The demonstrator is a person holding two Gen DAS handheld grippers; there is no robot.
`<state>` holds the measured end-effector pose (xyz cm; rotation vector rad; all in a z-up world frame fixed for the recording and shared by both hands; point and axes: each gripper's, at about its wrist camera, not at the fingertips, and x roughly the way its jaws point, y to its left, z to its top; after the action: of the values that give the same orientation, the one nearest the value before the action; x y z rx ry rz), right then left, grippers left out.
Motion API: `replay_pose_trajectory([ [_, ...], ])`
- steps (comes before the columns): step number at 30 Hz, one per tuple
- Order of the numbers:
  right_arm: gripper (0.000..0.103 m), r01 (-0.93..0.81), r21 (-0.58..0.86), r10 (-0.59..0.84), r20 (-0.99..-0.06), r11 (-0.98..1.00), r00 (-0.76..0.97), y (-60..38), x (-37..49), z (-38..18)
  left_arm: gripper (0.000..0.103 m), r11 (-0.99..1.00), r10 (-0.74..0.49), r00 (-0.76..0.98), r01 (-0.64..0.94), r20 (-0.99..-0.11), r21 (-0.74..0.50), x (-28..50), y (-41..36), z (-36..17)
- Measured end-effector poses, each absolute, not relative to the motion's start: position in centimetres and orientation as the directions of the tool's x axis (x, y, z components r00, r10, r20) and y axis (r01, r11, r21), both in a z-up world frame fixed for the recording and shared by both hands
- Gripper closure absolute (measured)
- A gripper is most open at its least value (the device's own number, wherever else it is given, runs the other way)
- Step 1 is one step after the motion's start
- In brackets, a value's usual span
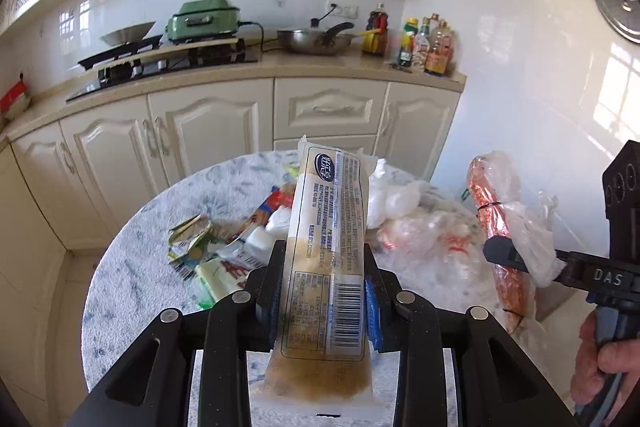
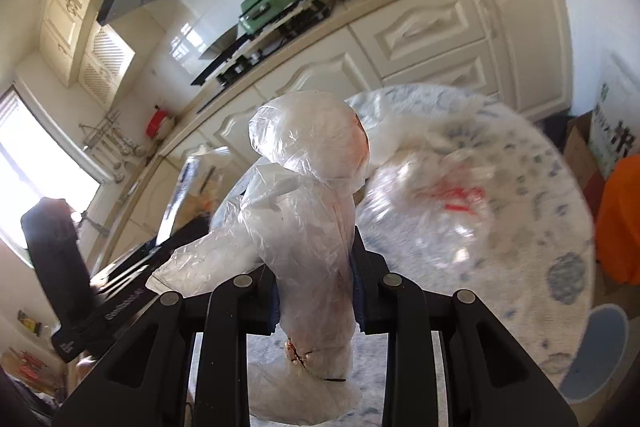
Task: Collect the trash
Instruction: 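Carry the plastic bags and bread package with both tools to the blue bin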
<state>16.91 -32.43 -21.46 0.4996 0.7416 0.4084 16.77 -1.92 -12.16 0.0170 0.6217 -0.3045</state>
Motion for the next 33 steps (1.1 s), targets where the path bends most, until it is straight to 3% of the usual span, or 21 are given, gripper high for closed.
replay_pose_trajectory([
  [11,0.076,0.066,0.462,0.240,-0.571,0.884,0.785,-42.7,11.1,-20.8,0.074,0.851,-0.439,0.684,0.525,-0.583,-0.024,14.1,-13.0,-11.4],
  [21,0.076,0.438,0.381,-0.084,-0.670,0.814,0.737,-57.1,2.5,-25.0,0.074,0.616,-0.617,0.395,0.780,-0.680,-0.106,11.6,-28.7,-14.2],
  [26,0.076,0.582,0.353,-0.149,-0.751,0.733,0.643,-63.0,-0.2,-29.9,0.074,0.545,-0.599,0.248,0.823,-0.761,-0.161,11.3,-35.6,-18.1],
  [33,0.076,0.670,0.367,-0.114,-0.821,0.645,0.560,-67.0,-1.0,-36.7,0.074,0.509,-0.493,0.101,0.839,-0.864,-0.193,12.3,-44.8,-25.9],
])
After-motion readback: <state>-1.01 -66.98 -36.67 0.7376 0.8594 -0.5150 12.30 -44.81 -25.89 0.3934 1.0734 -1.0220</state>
